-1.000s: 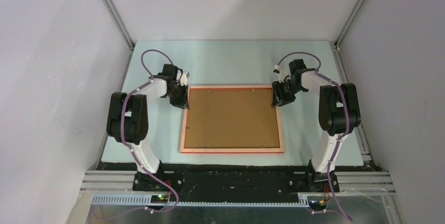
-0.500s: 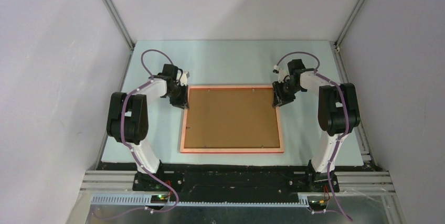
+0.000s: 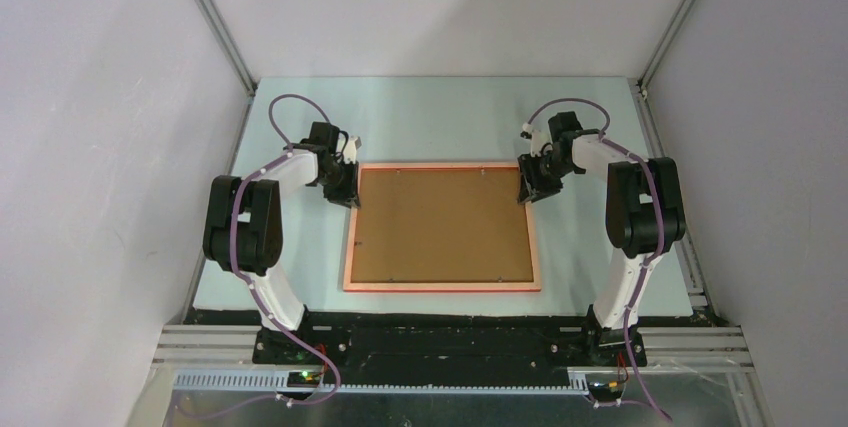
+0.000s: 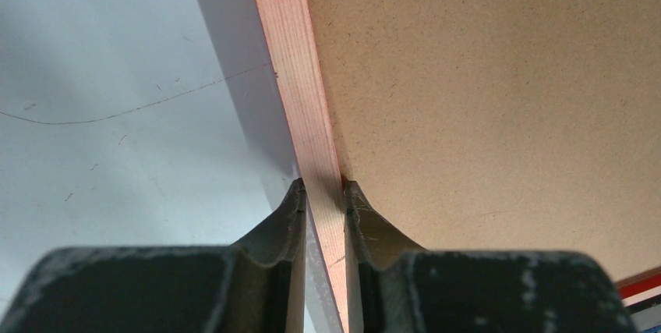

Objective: Put the photo into the frame
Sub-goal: Install the photo frame at the center of the board, then move the photo frame to the center of the board.

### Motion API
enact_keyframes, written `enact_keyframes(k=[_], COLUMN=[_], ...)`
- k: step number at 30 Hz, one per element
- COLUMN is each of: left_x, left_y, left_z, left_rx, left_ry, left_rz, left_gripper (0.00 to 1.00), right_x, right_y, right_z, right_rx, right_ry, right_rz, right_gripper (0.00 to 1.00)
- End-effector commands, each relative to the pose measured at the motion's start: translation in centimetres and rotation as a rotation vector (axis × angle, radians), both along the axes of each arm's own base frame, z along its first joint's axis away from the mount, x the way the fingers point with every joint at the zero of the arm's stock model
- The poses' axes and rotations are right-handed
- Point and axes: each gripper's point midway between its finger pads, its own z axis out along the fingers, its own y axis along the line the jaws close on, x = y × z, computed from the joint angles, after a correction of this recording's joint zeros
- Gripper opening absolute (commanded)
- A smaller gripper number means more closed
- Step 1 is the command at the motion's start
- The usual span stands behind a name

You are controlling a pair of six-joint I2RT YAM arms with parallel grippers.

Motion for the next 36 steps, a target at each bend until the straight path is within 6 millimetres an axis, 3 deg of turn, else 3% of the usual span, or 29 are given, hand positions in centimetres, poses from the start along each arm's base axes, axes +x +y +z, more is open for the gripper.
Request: enact_keyframes(k=[1,13,36], left_x=[-1.7,-1.6,-1.5], left_y=[-1.0,-0.9,-0.9], left_z=[-0.8,-0.6,-0.7], left_rx=[-0.048,-0.052,-0.062], left_ry=[0.054,0.051,0.054], left_rz=[-0.042,-0.038,-0.038], left_gripper=[0.0,0.0,0.0], right_x=[1.3,1.6,-0.4], right_y=[0.2,-1.1,-0.7], right_z=[0.4,2.6,0.9], right_rx=[0.034,0.087,0.152], right_ry=[-0.036,-0.058,0.039], right_rz=[0.004,-0.043,-0.032], right_gripper=[0.47,0.51,0.38])
